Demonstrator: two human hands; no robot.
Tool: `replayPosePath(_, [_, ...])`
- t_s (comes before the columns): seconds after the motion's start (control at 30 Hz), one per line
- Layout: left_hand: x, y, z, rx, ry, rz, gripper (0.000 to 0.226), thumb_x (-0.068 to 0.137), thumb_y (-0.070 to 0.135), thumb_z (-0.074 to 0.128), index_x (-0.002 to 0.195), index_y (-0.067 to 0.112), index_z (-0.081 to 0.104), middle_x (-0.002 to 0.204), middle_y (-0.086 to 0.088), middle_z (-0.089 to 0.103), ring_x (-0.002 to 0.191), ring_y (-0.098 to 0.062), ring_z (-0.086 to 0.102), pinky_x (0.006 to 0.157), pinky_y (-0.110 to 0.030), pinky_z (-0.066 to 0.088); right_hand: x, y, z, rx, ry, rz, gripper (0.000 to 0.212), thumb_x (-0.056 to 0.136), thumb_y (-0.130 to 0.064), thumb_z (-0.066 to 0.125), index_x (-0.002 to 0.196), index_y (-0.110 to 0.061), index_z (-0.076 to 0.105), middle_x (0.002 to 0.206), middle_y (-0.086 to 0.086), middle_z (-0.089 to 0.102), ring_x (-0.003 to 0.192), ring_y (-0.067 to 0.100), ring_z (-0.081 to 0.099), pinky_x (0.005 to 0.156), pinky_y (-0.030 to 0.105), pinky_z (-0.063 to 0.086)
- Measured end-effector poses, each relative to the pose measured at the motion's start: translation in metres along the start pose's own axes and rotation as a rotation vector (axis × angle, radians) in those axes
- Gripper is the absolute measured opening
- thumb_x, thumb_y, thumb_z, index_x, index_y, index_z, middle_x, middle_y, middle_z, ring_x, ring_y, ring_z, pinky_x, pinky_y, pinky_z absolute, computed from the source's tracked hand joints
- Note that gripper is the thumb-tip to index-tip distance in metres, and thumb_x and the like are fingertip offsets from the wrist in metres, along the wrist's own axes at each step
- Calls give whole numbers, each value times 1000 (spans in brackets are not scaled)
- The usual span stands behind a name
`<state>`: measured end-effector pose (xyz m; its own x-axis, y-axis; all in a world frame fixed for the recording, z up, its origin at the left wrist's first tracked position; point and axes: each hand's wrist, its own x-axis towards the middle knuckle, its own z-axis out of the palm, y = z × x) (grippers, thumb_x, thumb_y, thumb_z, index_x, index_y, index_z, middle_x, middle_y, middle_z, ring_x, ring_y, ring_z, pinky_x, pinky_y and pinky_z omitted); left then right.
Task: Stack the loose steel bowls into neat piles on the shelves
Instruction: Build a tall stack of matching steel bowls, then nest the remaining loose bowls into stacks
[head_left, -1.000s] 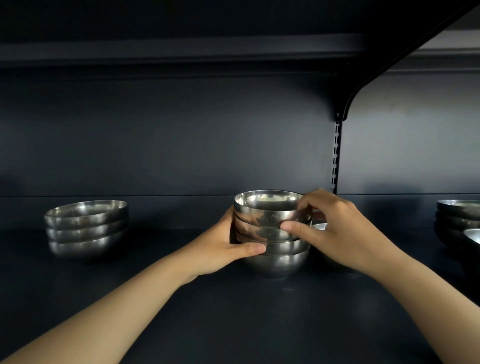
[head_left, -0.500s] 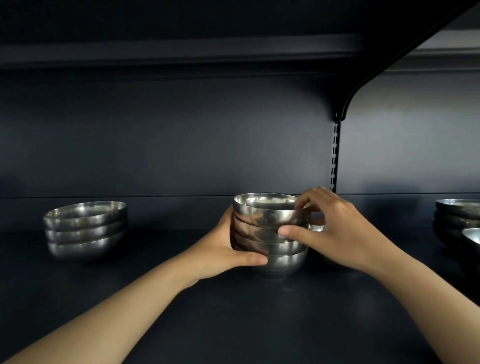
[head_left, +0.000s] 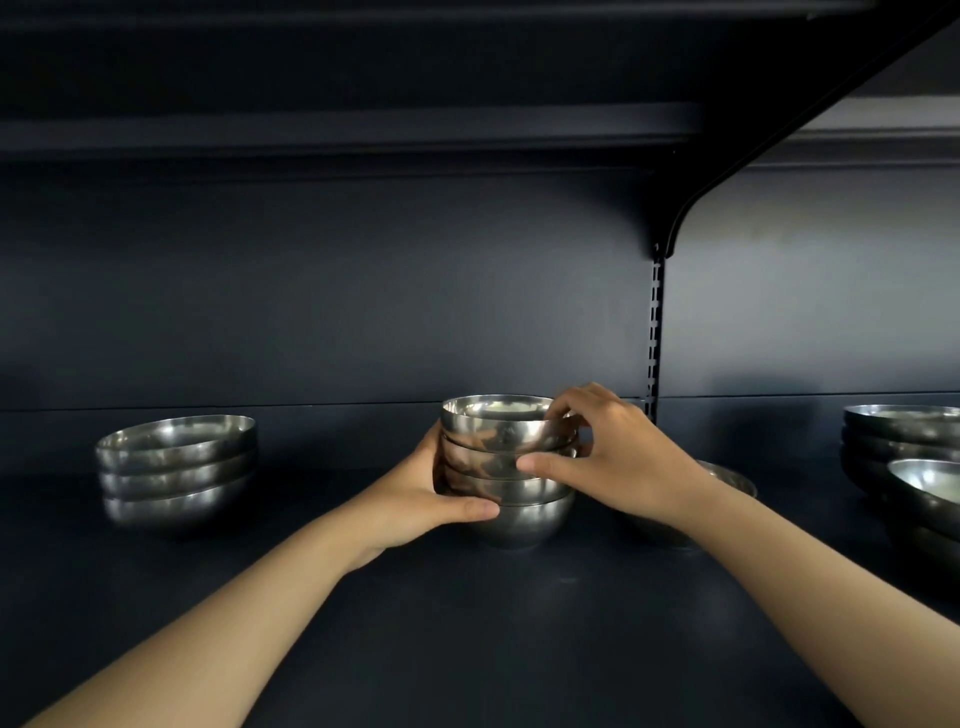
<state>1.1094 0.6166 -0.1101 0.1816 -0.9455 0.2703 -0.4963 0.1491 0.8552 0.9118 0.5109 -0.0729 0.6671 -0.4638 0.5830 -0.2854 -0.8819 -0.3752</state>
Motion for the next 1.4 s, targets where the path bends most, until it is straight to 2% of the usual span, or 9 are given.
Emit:
replayPosePath(0.17, [3,-1,-1,47,13,-1,84,61,29,82,130,46,38,118,24,62,114,5,55,106,-30,41,-5,3,-7,73,9,32,55,63,-62,68,104,-29,53,106,-11,53,97,8,59,85,34,53])
replayPosePath(0.4, [-7,13,2,367,312,-14,117,64,27,85,148,38,4,152,9,26,138,-11,30,114,-39,29,-28,23,-31,-12,3,34,47,75,-50,69,112,-29,50,118,-12,51,105,9,54,89,32,50])
replayPosePath(0.6, [-39,50,57,576,619,433,78,70,19,78,137,31,40,122,25,41,104,7,46,87,-15,41,-61,44,-56,-127,6,9,37,78,-50,67,104,-28,54,103,-14,53,93,7,54,71,17,42])
replayPosePath(0.7, [-36,69,99,682,416,468,54,76,20,76,126,27,55,117,26,41,89,5,52,81,-13,42,-71,50,-66,-257,-13,-15,36,80,-44,66,109,-25,57,106,-8,54,96,13,54,72,19,37])
replayPosePath(0.87, [-2,77,136,855,95,304,48,89,30,61,134,29,46,123,18,41,89,-1,49,84,-23,46,-84,54,-70,-351,-151,57,41,82,-31,65,121,-23,54,114,0,51,101,22,56,80,27,46])
replayPosePath(1.03, [17,77,139,971,9,242,32,89,30,60,121,25,56,113,8,50,99,-13,54,85,-31,48,-82,56,-72,-392,-195,80,33,87,-20,58,119,-18,53,116,4,53,102,25,56,83,33,50])
replayPosePath(1.13, [22,76,137,1002,6,258,10,88,29,61,93,20,61,96,8,53,93,-14,55,78,-27,45,-79,56,-72,-403,-210,84,24,88,-19,56,112,-17,57,114,6,57,102,24,57,81,32,49])
replayPosePath(1.23, [26,74,133,983,9,282,14,88,26,63,77,20,56,83,12,49,81,-8,50,65,-19,34,-77,54,-72,-418,-240,109,16,91,-22,55,103,-16,62,111,7,61,99,24,59,81,34,51])
replayPosePath(1.4, [24,79,126,958,31,348,13,88,30,62,80,20,58,83,14,48,80,-7,51,66,-21,38,-77,48,-84,-417,-233,85,14,92,-23,55,101,-14,62,107,7,62,94,23,60,77,32,49])
